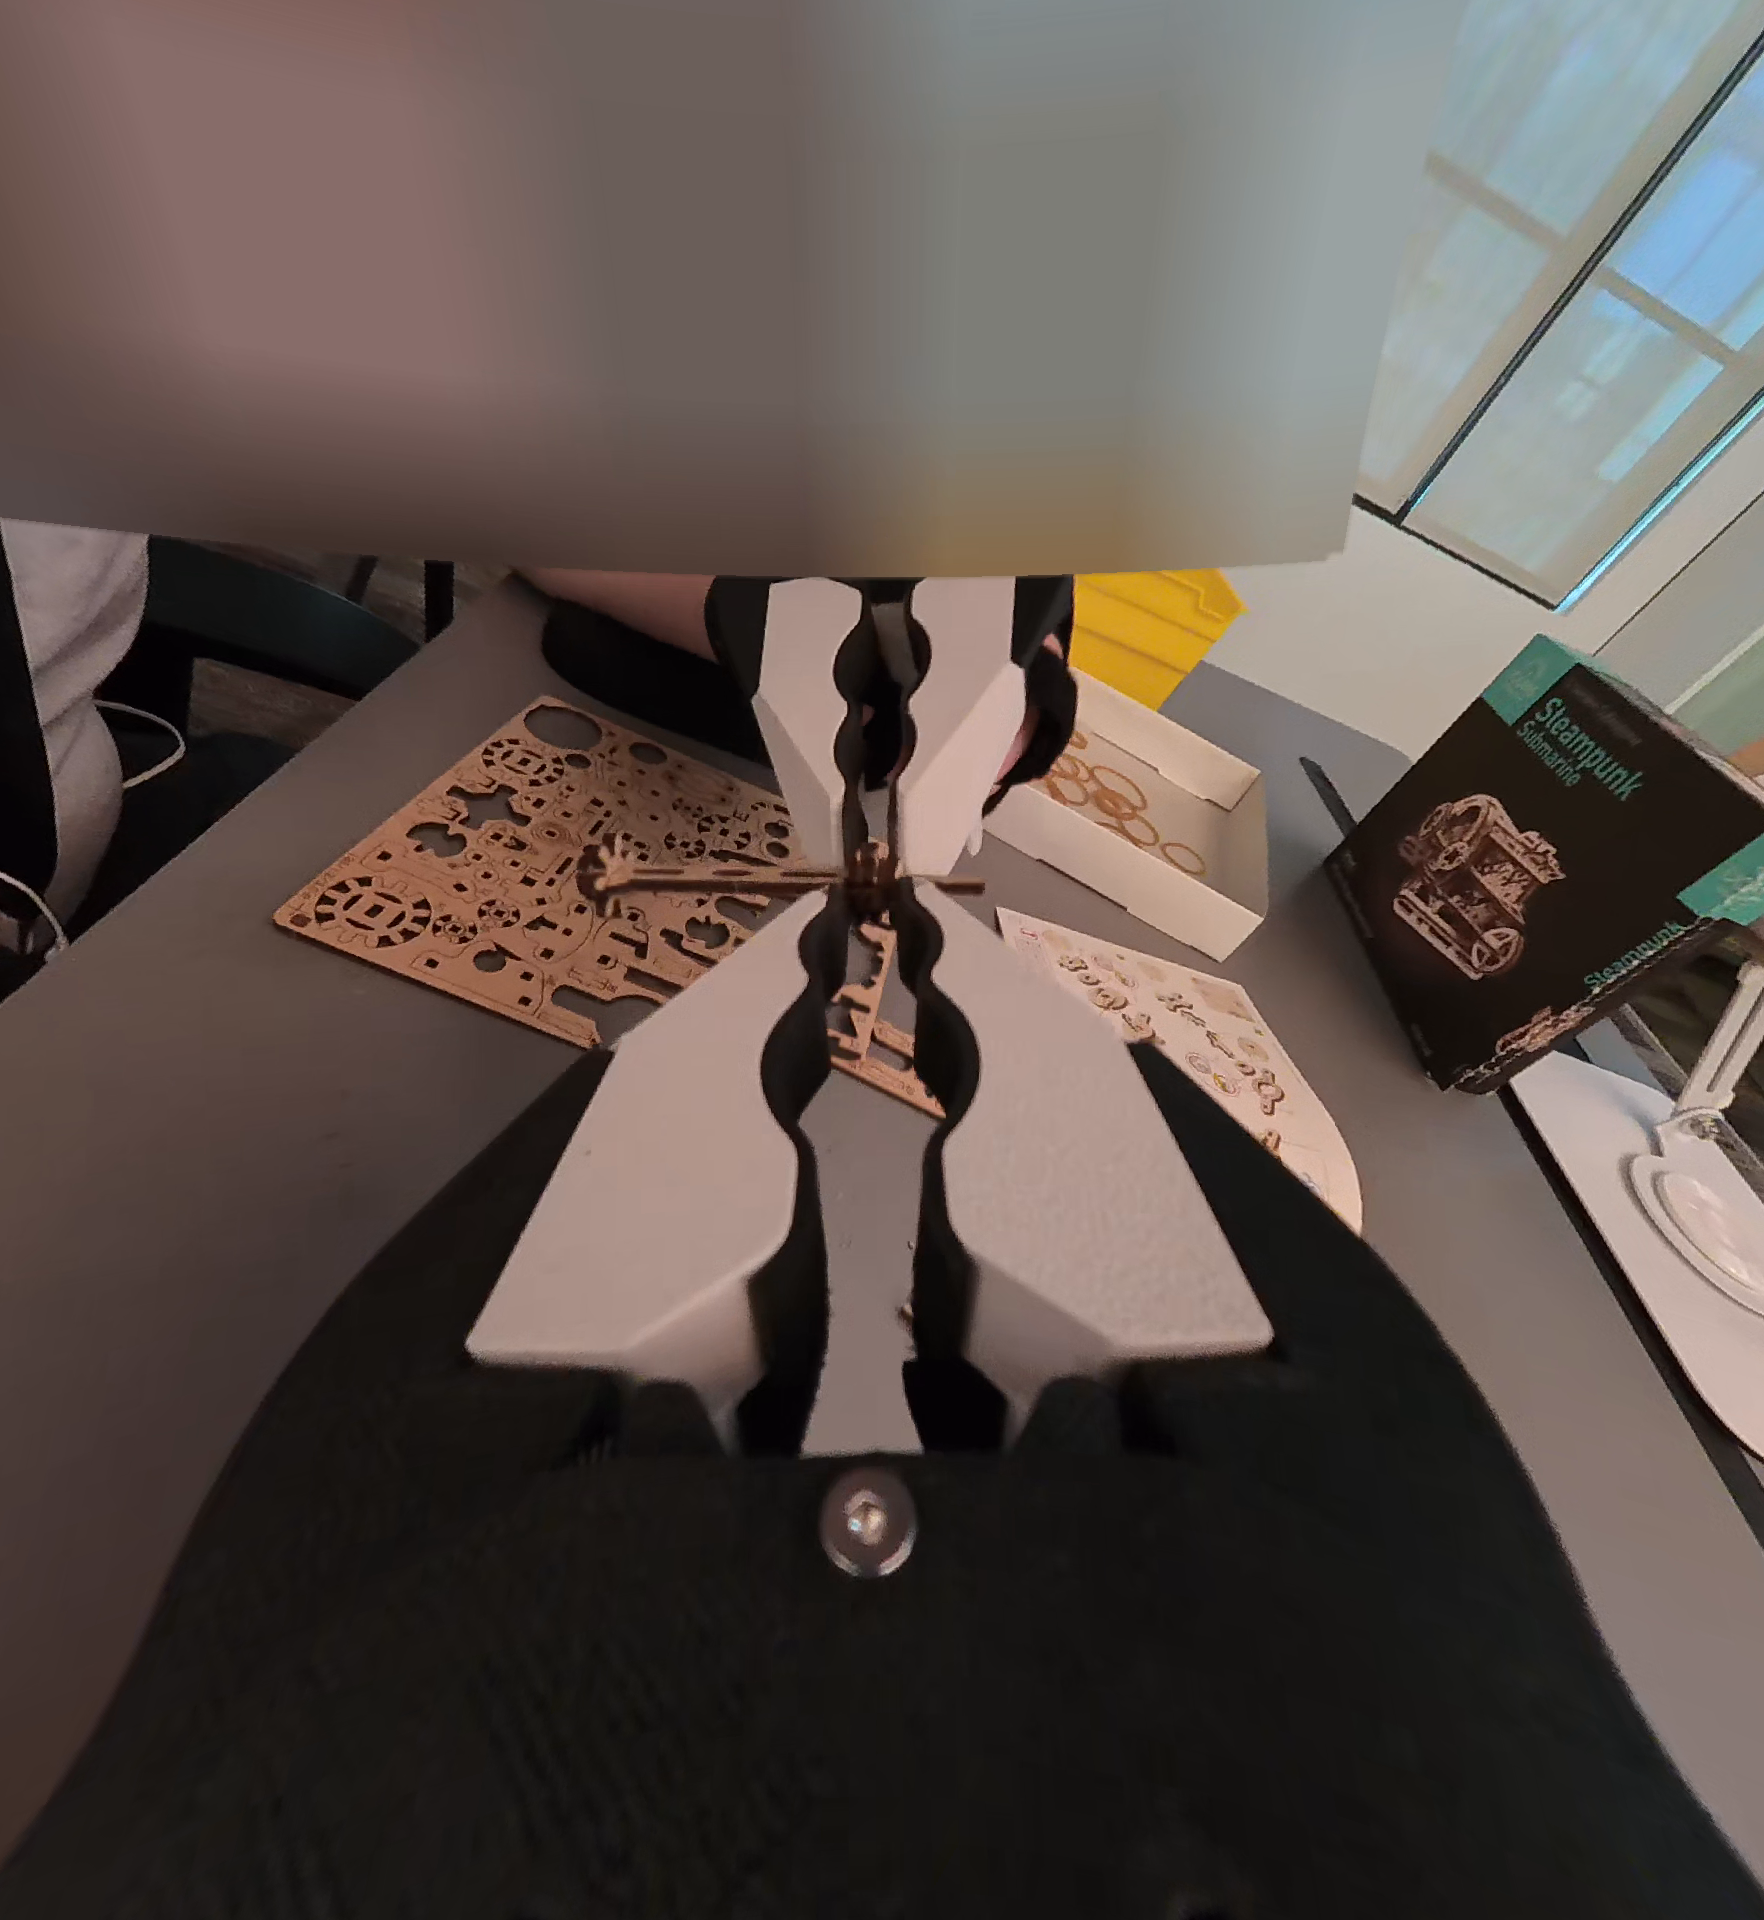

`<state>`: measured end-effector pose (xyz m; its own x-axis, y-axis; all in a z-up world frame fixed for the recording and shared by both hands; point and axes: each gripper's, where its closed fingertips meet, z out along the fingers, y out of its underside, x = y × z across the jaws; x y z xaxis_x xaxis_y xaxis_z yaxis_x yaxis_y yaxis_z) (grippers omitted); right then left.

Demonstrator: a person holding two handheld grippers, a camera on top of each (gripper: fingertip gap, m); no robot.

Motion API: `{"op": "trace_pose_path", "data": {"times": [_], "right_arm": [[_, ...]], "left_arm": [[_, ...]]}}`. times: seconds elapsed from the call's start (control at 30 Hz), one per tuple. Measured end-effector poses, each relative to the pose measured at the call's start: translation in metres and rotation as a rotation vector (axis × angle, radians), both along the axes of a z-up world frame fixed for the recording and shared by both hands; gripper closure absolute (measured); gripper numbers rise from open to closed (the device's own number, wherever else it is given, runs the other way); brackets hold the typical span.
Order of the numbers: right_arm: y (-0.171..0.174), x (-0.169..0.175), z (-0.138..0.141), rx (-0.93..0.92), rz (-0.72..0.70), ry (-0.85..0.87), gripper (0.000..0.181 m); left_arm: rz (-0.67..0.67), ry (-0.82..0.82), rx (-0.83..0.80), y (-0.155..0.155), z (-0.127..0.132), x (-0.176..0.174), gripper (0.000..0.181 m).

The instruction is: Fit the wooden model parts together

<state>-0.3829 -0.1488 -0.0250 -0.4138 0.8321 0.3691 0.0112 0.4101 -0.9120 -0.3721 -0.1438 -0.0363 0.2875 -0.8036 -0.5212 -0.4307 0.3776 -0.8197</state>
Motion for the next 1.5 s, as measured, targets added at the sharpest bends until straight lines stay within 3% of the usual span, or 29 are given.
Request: {"op": "trace_pose_path", "data": {"times": [0.13,0.53,1.17,1.5], "right_arm": [[-0.001,0.001,-0.002,0.000,0.006,-0.018,0.173],[0.001,0.003,-0.008,0.042,-0.013,-0.057,0.174],[-0.002,0.003,-0.015,0.058,-0.010,-0.107,0.173],[-0.002,0.004,-0.012,0.049,-0.014,-0.097,0.173]], "left_arm": [[0.001,-0.039,-0.050,0.002,0.002,-0.001,0.165],[-0.041,-0.027,-0.010,-0.005,0.001,-0.001,0.175],[-0.035,0.050,0.073,-0.007,-0.006,0.000,0.175],[-0.037,-0.004,0.070,-0.008,-0.001,0.000,0.175]]}}
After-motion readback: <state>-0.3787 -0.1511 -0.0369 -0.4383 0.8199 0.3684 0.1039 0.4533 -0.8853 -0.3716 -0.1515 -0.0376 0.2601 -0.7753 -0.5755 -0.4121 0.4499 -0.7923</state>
